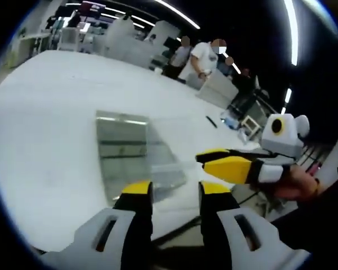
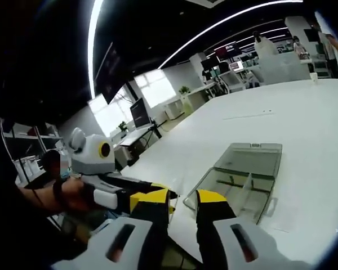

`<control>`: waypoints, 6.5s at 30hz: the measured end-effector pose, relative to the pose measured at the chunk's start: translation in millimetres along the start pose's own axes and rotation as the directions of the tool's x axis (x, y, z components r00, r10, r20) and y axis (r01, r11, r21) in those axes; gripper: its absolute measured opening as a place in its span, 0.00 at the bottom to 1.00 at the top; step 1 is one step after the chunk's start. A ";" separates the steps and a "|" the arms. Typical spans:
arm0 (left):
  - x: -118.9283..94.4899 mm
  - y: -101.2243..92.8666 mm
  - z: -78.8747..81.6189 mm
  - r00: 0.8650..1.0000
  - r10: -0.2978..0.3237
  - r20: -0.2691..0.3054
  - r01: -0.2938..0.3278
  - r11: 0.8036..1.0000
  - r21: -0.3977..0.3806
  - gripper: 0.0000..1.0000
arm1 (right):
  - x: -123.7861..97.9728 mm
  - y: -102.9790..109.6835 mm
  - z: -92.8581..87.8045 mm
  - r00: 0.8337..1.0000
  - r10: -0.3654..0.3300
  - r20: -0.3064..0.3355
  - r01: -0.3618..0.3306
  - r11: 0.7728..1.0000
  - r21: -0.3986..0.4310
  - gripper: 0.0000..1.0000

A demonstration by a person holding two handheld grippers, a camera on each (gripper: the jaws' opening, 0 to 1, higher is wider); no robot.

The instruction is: Insert the divider into the dual guide fixture by aligning both edges with the guide slots and pushing it downward to the bottom, including one-sided entry, uneven engagement, binding, and posture correction.

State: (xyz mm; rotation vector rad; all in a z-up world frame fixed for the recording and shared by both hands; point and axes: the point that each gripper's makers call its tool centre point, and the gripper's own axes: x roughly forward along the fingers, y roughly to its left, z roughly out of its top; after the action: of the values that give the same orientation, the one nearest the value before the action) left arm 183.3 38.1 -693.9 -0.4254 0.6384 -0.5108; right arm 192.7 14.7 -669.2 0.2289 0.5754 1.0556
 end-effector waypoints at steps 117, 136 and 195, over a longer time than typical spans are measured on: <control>-47.9 47.2 5.1 0.979 -0.200 0.043 0.180 0.942 0.284 0.70 | 44.2 -56.1 -7.4 0.911 -0.368 -0.188 0.413 0.802 0.431 0.00; -47.5 63.4 9.2 0.982 -0.174 0.078 0.142 0.941 0.308 0.90 | 55.3 -66.8 -16.3 0.889 -0.385 -0.248 0.457 0.780 0.426 0.00; -41.5 92.1 20.0 0.977 -0.211 0.018 0.196 0.934 0.298 0.93 | 75.2 -71.6 -27.3 0.790 -0.568 -0.229 0.613 0.746 0.261 0.00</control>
State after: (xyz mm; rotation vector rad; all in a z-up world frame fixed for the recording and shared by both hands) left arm 196.8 139.1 -708.5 -0.2203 0.4619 -0.7792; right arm 259.0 42.8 -748.8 0.2384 0.8781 0.3446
